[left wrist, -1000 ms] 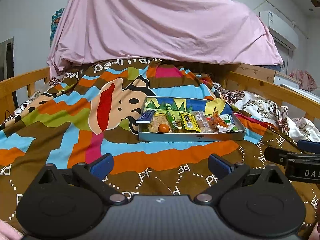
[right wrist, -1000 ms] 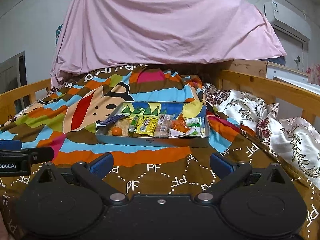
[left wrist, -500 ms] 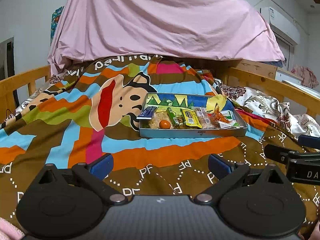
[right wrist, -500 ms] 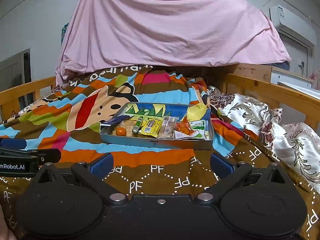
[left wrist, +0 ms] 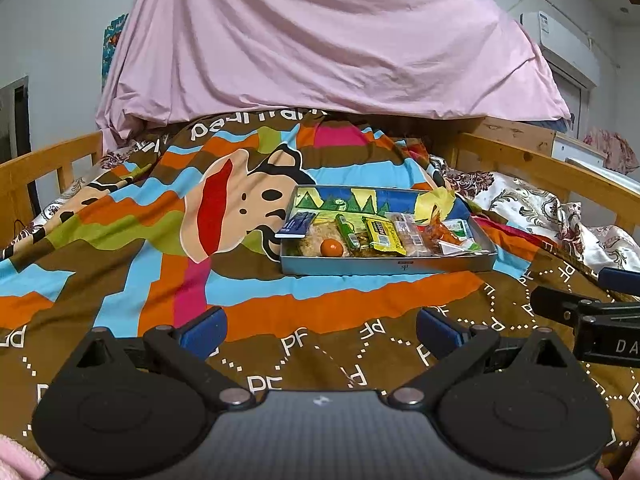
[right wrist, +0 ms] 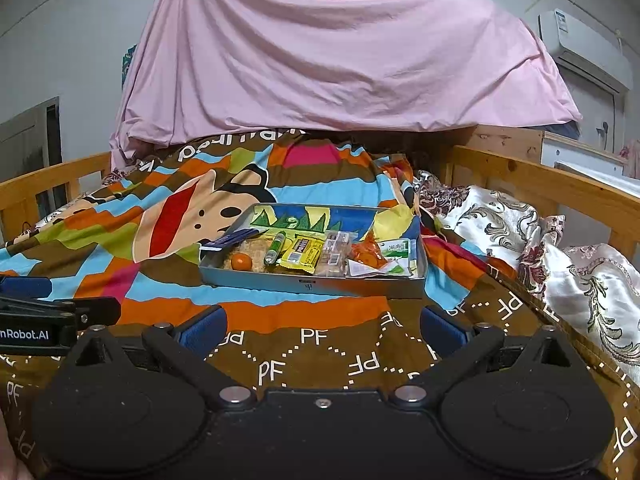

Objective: Organize snacks

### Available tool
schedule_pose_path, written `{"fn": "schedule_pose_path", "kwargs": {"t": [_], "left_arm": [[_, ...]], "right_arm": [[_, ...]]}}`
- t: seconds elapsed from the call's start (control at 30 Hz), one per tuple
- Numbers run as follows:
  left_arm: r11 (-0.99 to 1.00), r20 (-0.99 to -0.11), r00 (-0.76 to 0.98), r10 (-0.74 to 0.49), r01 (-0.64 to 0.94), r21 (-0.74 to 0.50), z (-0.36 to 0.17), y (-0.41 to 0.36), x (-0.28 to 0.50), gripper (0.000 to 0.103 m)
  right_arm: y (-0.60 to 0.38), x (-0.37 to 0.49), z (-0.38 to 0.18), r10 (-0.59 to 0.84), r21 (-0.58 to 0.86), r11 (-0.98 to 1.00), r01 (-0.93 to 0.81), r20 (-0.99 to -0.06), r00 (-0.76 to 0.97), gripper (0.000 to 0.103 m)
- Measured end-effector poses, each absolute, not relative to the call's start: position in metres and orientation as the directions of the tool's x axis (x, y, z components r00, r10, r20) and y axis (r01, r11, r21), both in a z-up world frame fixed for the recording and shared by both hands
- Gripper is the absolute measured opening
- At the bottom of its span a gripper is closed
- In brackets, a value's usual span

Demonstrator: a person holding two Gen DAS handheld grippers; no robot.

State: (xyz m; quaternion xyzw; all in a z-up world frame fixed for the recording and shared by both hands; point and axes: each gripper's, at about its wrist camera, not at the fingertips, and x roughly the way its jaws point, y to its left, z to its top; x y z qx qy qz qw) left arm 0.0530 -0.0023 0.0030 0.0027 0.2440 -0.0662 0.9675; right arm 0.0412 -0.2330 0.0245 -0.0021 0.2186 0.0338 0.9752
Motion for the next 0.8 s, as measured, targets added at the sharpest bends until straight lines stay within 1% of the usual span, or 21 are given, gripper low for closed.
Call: {"fn": "schedule_pose_path", "kwargs": {"t": [0.23,0.8], "left_arm": [[0.988,-0.470,0.871,-0.142,0.157,-0.007,0.0038,-0.0067,0.0515,0.103],[0.989,-0.474,0.870,-0.132,0.146,-0.009,0.0023,-0.0054,0.0522,0.103]], "right_arm": [[-0.2334,0.0412,0.0245,0.065,0.012,0.998,-0.067,-0.427,0.902,0.102],[-0.2340,0.0407,0.0215,0.066,0.012,0.998,-0.067,-0.433,0.899,0.102]]}}
